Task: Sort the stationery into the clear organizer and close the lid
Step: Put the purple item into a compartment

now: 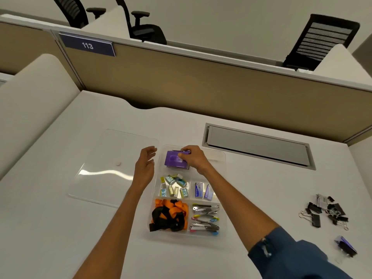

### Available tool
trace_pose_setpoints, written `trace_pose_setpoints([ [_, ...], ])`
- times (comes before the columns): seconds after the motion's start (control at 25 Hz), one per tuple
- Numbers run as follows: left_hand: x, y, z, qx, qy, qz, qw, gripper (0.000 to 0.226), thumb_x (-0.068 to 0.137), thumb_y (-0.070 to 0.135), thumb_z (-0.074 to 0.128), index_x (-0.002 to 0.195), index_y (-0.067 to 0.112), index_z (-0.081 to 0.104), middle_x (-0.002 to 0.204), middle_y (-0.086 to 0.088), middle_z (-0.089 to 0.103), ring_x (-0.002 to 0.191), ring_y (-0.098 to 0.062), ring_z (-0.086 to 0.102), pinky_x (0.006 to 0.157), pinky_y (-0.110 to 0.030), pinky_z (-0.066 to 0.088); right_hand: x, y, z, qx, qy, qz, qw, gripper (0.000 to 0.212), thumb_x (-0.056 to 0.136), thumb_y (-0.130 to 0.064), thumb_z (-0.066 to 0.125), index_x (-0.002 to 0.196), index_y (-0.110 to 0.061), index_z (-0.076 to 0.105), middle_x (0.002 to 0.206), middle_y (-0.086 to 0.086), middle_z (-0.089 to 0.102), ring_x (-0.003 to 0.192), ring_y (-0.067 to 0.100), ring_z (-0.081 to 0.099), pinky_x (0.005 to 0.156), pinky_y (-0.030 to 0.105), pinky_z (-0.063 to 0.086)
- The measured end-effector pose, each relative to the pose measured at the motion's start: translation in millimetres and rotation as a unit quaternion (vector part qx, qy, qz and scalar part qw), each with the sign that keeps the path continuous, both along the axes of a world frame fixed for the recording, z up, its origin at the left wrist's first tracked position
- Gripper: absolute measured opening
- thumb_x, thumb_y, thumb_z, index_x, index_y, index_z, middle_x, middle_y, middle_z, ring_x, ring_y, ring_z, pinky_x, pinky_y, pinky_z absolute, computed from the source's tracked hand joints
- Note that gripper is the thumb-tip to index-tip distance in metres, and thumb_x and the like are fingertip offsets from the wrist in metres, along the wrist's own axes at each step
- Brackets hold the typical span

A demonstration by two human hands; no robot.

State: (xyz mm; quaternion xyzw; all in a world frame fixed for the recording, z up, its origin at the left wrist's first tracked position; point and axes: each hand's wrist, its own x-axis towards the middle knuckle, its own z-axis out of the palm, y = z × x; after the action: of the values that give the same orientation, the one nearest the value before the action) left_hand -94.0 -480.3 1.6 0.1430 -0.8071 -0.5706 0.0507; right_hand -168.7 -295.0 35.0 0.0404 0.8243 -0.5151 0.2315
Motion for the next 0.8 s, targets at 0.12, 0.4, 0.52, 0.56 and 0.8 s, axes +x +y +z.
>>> trace_pose_setpoints([
  [0.12, -2, -1, -9, 0.005, -0.008, -0.007, 1.0, 0.043, 0.096, -0.006, 0.041, 0.132, 0.018, 0.045, 0.137, 0.001, 0.052, 0.125, -0.015, 0.052, 0.09, -0.017, 0.047, -2, -10, -7, 0.031, -0.008, 0.018, 0.999, 0.04, 0.091, -0.021, 0.065, 0.127, -0.005, 0.056, 0.128, 0.017, 0.058, 0.115, 0.028, 0.059, 0.085, 0.031, 0.053],
  [0.4, -1, 2, -13, 0.009, -0.005, -0.002, 1.0, 0.039, 0.099, 0.001, 0.043, 0.134, 0.019, 0.045, 0.138, 0.001, 0.051, 0.127, -0.014, 0.049, 0.086, -0.016, 0.05, -3, -7, -3, 0.048, 0.008, 0.026, 0.998, 0.033, 0.095, -0.022, 0.059, 0.124, -0.005, 0.057, 0.126, 0.016, 0.06, 0.118, 0.025, 0.056, 0.085, 0.033, 0.053],
  [0.52, -2, 11, -2, 0.004, -0.002, 0.003, 1.0, 0.038, 0.098, 0.007, 0.05, 0.134, 0.018, 0.045, 0.138, 0.0, 0.053, 0.123, -0.013, 0.051, 0.09, -0.02, 0.047, -5, 1, 6, 0.05, 0.044, 0.004, 0.998, 0.024, 0.096, -0.019, 0.058, 0.115, -0.005, 0.063, 0.118, 0.013, 0.066, 0.102, 0.018, 0.058, 0.08, 0.029, 0.05],
  [0.56, -2, 14, 3, 0.003, 0.005, 0.005, 1.0, 0.038, 0.098, 0.008, 0.05, 0.135, 0.017, 0.045, 0.138, -0.001, 0.053, 0.122, -0.012, 0.051, 0.092, -0.024, 0.047, -6, 6, 10, 0.047, 0.058, -0.006, 0.997, 0.021, 0.095, -0.017, 0.058, 0.111, -0.006, 0.066, 0.114, 0.012, 0.067, 0.096, 0.016, 0.058, 0.078, 0.028, 0.049],
  [0.8, -2, 59, 28, 0.036, 0.043, -0.027, 0.998, 0.042, 0.097, 0.013, 0.054, 0.137, 0.016, 0.044, 0.138, -0.001, 0.052, 0.123, -0.016, 0.051, 0.088, -0.018, 0.049, 4, 78, 32, 0.03, 0.096, -0.084, 0.991, 0.018, 0.092, -0.024, 0.064, 0.103, -0.011, 0.068, 0.096, 0.004, 0.068, 0.091, 0.02, 0.064, 0.084, 0.033, 0.056],
])
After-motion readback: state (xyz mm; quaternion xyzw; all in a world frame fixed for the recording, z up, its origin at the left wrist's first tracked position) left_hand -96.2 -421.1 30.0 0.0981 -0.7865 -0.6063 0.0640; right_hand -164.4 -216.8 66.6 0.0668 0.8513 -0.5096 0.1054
